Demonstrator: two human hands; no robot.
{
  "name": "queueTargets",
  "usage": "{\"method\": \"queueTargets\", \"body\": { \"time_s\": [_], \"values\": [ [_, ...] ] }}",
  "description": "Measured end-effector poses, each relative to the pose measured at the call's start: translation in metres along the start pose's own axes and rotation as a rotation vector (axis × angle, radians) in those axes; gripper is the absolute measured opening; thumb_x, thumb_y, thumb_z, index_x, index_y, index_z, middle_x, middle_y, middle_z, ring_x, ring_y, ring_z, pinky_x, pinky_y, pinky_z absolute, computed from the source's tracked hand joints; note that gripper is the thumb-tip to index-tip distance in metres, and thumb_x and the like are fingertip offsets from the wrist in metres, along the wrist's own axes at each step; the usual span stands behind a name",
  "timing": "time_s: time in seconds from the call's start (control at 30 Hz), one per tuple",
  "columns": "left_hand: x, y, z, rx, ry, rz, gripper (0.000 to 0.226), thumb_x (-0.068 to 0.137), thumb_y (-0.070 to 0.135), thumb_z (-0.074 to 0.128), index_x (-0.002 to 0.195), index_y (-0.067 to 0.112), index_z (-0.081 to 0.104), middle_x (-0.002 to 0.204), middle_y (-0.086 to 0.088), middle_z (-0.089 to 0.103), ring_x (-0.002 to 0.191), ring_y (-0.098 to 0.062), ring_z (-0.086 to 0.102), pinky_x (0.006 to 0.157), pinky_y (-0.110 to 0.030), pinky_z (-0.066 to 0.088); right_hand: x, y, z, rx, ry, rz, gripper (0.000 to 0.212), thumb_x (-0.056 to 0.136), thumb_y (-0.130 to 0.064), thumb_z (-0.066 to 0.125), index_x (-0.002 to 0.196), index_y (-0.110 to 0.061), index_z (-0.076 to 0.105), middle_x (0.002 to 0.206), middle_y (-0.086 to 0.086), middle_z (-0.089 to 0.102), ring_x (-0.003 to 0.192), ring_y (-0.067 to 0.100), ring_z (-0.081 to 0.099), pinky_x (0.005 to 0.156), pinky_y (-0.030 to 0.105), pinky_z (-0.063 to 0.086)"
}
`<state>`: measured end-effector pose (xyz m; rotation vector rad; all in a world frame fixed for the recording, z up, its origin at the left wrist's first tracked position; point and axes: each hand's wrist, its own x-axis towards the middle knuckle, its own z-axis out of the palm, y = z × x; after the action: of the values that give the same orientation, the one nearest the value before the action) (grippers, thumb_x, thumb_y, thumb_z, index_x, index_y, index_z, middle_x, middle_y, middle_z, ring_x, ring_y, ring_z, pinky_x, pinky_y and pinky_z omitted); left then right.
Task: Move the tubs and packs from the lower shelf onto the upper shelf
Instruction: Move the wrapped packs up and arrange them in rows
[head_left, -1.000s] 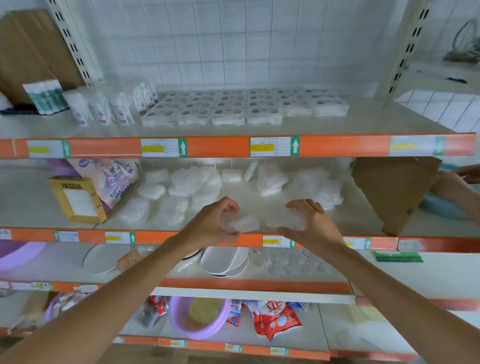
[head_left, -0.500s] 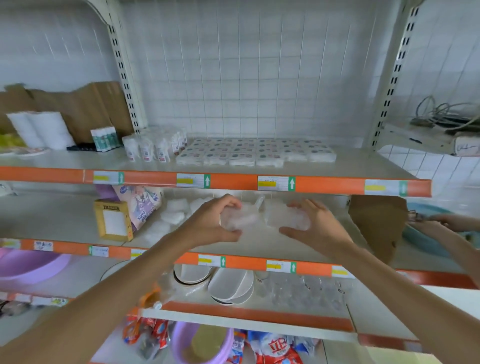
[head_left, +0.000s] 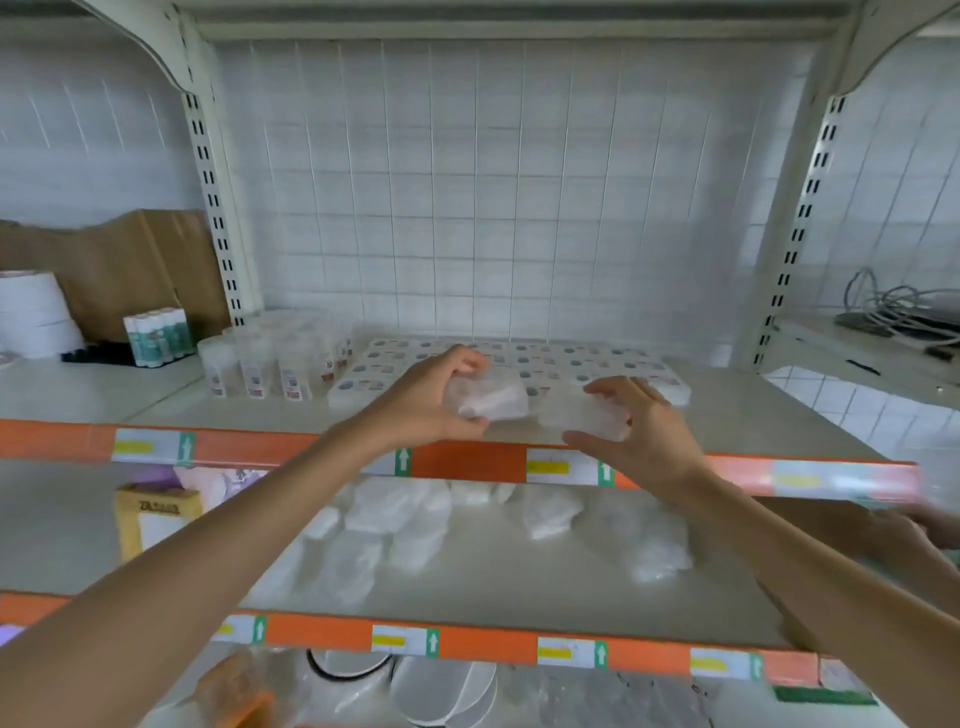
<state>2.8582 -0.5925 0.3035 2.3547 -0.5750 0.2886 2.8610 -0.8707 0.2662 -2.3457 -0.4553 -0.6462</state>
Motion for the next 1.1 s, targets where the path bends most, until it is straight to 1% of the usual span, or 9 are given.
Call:
{"method": "queueTargets", "body": {
  "time_s": [0.17, 0.33, 0.43, 0.57, 0.63, 0.73, 0.83, 0.93, 1.1],
  "values": [
    [0.063, -0.036, -0.014, 0.081, -0.063, -0.053, 0.061, 0.081, 0.029, 0.079, 0.132, 0.028, 0.046, 0.141, 0.004, 0.048, 0.129, -0.010, 0.044, 0.098, -0.028, 0.040, 0.058, 0.018, 0.010, -0.051, 0.024, 0.037, 0.059, 0.070, -0.049, 0.082, 0.120, -0.028, 0.060, 0.118, -0.007, 0.059, 0.112, 0.014, 0.055, 0.093, 0.032, 0.046],
    [0.109, -0.058, -0.014, 0.065, -0.147, -0.119, 0.061, 0.081, 0.032, 0.079, 0.134, 0.029, 0.047, 0.147, 0.003, 0.044, 0.120, -0.008, 0.046, 0.079, -0.024, 0.044, 0.092, 0.029, 0.021, -0.086, 0.041, 0.051, 0.058, 0.069, -0.048, 0.082, 0.119, -0.027, 0.060, 0.115, -0.007, 0.059, 0.108, 0.015, 0.056, 0.092, 0.033, 0.047],
    [0.126, -0.068, -0.012, 0.080, -0.195, -0.144, 0.060, 0.081, 0.036, 0.079, 0.132, 0.032, 0.048, 0.149, 0.003, 0.042, 0.128, -0.014, 0.046, 0.088, -0.028, 0.044, 0.105, 0.038, 0.028, -0.105, 0.033, 0.062, 0.059, 0.068, -0.051, 0.081, 0.119, -0.028, 0.060, 0.115, -0.007, 0.060, 0.106, 0.015, 0.057, 0.090, 0.035, 0.049],
    [0.137, -0.078, -0.008, 0.083, -0.245, -0.129, 0.053, 0.083, 0.034, 0.077, 0.129, 0.030, 0.050, 0.147, 0.004, 0.043, 0.132, -0.012, 0.042, 0.095, -0.024, 0.034, 0.117, 0.047, 0.036, -0.138, 0.005, 0.061, 0.060, 0.070, -0.050, 0.081, 0.122, -0.029, 0.058, 0.120, -0.007, 0.059, 0.110, 0.013, 0.055, 0.091, 0.035, 0.048],
    [0.138, -0.081, -0.009, 0.072, -0.261, -0.131, 0.057, 0.081, 0.041, 0.077, 0.130, 0.030, 0.050, 0.148, 0.007, 0.042, 0.134, -0.010, 0.040, 0.099, -0.025, 0.033, 0.122, 0.050, 0.039, -0.135, -0.013, 0.059, 0.061, 0.071, -0.051, 0.081, 0.123, -0.030, 0.057, 0.121, -0.009, 0.058, 0.111, 0.011, 0.054, 0.092, 0.033, 0.047],
    [0.137, -0.081, -0.009, 0.069, -0.215, -0.110, 0.056, 0.082, 0.055, 0.070, 0.130, 0.032, 0.051, 0.148, 0.012, 0.040, 0.136, -0.009, 0.036, 0.105, -0.029, 0.032, 0.129, 0.052, 0.041, -0.111, -0.029, 0.036, 0.061, 0.071, -0.053, 0.079, 0.123, -0.031, 0.056, 0.121, -0.011, 0.057, 0.112, 0.010, 0.054, 0.093, 0.034, 0.047],
    [0.138, -0.070, -0.003, -0.003, -0.092, -0.080, 0.048, 0.088, 0.055, 0.062, 0.127, 0.028, 0.056, 0.140, 0.012, 0.049, 0.130, -0.005, 0.043, 0.105, -0.028, 0.034, 0.136, 0.047, 0.042, -0.106, -0.031, 0.013, 0.064, 0.070, -0.057, 0.077, 0.124, -0.031, 0.055, 0.119, -0.014, 0.055, 0.112, 0.009, 0.053, 0.094, 0.033, 0.047],
    [0.148, -0.049, 0.005, -0.074, -0.063, -0.092, 0.048, 0.092, 0.052, 0.058, 0.129, 0.022, 0.057, 0.128, 0.011, 0.058, 0.120, -0.004, 0.053, 0.102, -0.027, 0.041, 0.142, 0.040, 0.041, -0.096, -0.045, -0.027, 0.063, 0.071, -0.053, 0.079, 0.124, -0.028, 0.056, 0.116, -0.019, 0.051, 0.114, 0.009, 0.052, 0.095, 0.031, 0.045],
    [0.161, -0.016, 0.015, -0.135, -0.117, -0.149, 0.057, 0.095, 0.042, 0.059, 0.145, 0.023, 0.037, 0.128, 0.008, 0.050, 0.112, -0.009, 0.052, 0.090, -0.025, 0.040, 0.149, 0.033, 0.033, -0.081, -0.061, -0.081, 0.065, 0.071, -0.048, 0.082, 0.126, -0.024, 0.056, 0.113, -0.017, 0.052, 0.111, 0.012, 0.052, 0.092, 0.032, 0.047]
  ]
}}
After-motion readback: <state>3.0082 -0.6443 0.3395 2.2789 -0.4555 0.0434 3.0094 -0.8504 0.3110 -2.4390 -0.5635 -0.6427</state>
